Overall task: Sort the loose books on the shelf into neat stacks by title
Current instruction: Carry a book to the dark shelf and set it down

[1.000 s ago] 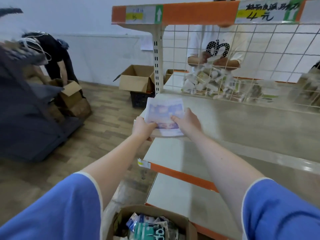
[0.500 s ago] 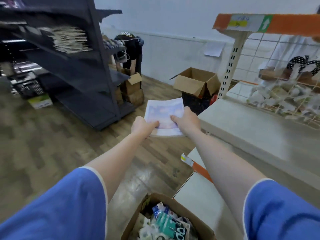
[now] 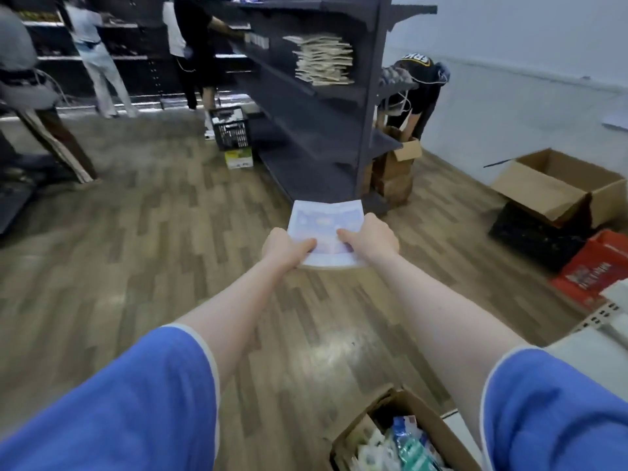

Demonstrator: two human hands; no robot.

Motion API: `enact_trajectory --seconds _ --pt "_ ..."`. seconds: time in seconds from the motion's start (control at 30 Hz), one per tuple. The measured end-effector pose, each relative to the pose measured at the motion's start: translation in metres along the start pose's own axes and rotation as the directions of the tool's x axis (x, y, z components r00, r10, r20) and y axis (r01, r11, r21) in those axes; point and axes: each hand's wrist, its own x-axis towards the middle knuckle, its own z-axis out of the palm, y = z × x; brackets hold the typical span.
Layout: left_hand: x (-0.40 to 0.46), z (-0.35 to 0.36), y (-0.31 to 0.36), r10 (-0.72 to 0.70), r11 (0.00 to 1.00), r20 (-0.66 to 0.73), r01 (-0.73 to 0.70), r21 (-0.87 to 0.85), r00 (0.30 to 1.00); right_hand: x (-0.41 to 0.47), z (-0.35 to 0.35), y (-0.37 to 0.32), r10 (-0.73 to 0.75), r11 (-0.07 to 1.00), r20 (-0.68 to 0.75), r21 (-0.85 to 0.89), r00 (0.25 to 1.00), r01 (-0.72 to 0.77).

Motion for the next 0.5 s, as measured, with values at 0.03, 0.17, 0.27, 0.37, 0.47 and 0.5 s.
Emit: enact_trajectory --seconds 0.03,0.17,0.27,0.37,0.47,0.5 --pt "0.008 -0.014 -0.013 -0.015 1.0 -0.01 0.015 -0.006 1.0 0.001 0.011 -0.016 -0.017 1.0 0.021 -0.007 1.0 0.017" --pt "0.032 -0.059 -0.056 -0.066 0.997 -0.055 0.063 -0.047 0.996 0.006 0.051 -0.071 -0.05 0.999 0.09 -0.008 0.995 0.051" --pt "0.047 -0.082 -0.076 -0.084 0.996 -0.096 0.08 -0.046 0.992 0.012 0.073 -0.1 -0.074 0.997 0.115 0.003 0.991 0.074" --pt "0.065 -0.096 -0.089 -0.095 0.994 -0.119 0.089 -0.055 0.988 0.025 0.09 -0.121 -0.083 0.996 0.129 -0.002 0.988 0.084" --pt "0.086 -0.102 -0.101 -0.123 0.99 -0.143 0.11 -0.092 0.982 0.045 0.107 -0.139 -0.091 0.995 0.161 -0.026 0.983 0.097" --pt "0.095 -0.103 -0.105 -0.133 0.988 -0.148 0.119 -0.099 0.98 0.054 0.114 -0.143 -0.095 0.994 0.173 -0.031 0.98 0.101"
